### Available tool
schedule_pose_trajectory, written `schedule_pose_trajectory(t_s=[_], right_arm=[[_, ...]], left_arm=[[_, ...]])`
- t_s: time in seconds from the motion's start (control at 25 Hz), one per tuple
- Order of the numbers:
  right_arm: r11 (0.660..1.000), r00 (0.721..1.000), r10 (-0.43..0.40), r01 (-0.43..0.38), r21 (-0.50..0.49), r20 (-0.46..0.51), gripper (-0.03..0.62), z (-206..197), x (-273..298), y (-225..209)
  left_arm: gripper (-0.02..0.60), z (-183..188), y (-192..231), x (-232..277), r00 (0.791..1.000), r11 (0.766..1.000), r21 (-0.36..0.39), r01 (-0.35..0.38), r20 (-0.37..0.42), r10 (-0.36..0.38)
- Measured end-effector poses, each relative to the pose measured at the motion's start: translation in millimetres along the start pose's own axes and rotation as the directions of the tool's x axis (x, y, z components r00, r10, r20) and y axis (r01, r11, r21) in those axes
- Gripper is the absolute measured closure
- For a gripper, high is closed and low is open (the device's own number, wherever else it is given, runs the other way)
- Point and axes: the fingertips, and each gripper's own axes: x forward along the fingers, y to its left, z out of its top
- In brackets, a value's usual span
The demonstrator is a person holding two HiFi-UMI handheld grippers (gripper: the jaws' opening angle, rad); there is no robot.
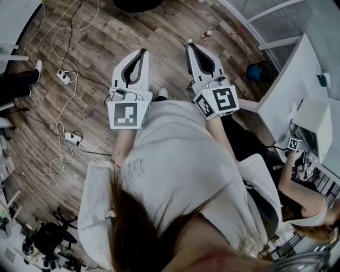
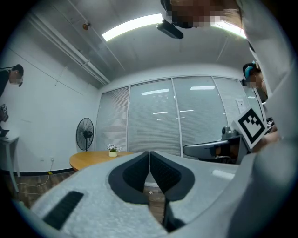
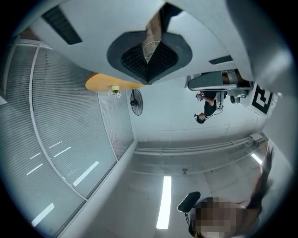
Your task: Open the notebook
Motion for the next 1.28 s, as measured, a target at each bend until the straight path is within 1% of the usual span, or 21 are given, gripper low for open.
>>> schedule_pose_trajectory(t_s=[0.08, 0.12, 0.16, 0.2, 0.32, 0.44, 0.56, 0.76, 0.96, 1.16, 1.28], right_arm=[[1.000, 1.000, 0.000, 0.000, 0.006, 0.000, 0.592, -2, -3, -2], [1.000, 1.000, -0.001, 0.001, 0.009, -0.001, 0.592, -3, -5, -3], [1.000, 1.000, -0.001, 0.001, 0.012, -0.001, 0.592, -3, -5, -3], [1.000, 1.000, -0.001, 0.001, 0.014, -0.001, 0.592, -4, -5, -4], [1.000, 1.000, 0.001, -0.001, 0.011, -0.013, 0.592, -5, -5, -5], [1.000, 1.000, 0.001, -0.001, 0.009, -0.021, 0.592, -6, -2, -8], [1.000, 1.000, -0.001, 0.001, 0.012, -0.023, 0.592, -6, 3, -12], [1.000, 1.000, 0.005, -0.004, 0.018, -0.028, 0.592, -7, 19, -18], [1.000, 0.999, 0.014, -0.013, 0.016, -0.040, 0.592, -6, 51, -22], [1.000, 0.999, 0.000, 0.001, 0.015, -0.043, 0.592, 3, 89, -34], [1.000, 0.999, -0.009, 0.010, 0.014, -0.037, 0.592, 11, 114, -38]], left_arm=[[0.560, -3, -5, 1, 1.000, 1.000, -0.011, 0.010, -0.010, -0.010], [0.544, -5, -7, 1, 1.000, 1.000, -0.014, 0.018, -0.016, -0.018], [0.485, -8, -7, 2, 0.999, 1.000, -0.016, 0.024, -0.023, -0.025], [0.472, -10, -8, 3, 0.999, 0.999, -0.017, 0.029, -0.031, -0.029], [0.472, -13, -9, 5, 0.999, 0.999, -0.024, 0.039, -0.034, -0.039], [0.474, -12, -7, 9, 0.999, 0.999, -0.013, 0.036, -0.040, -0.037], [0.477, -12, 0, 14, 0.999, 1.000, -0.027, 0.013, -0.046, -0.014], [0.486, -11, 14, 27, 0.999, 0.999, -0.031, 0.008, -0.031, -0.009], [0.492, -13, 42, 49, 0.999, 0.999, -0.041, 0.008, -0.032, -0.009], [0.497, -7, 76, 76, 1.000, 0.999, -0.046, 0.002, -0.024, -0.003], [0.499, -3, 98, 93, 0.999, 0.999, -0.042, 0.015, -0.028, -0.016]])
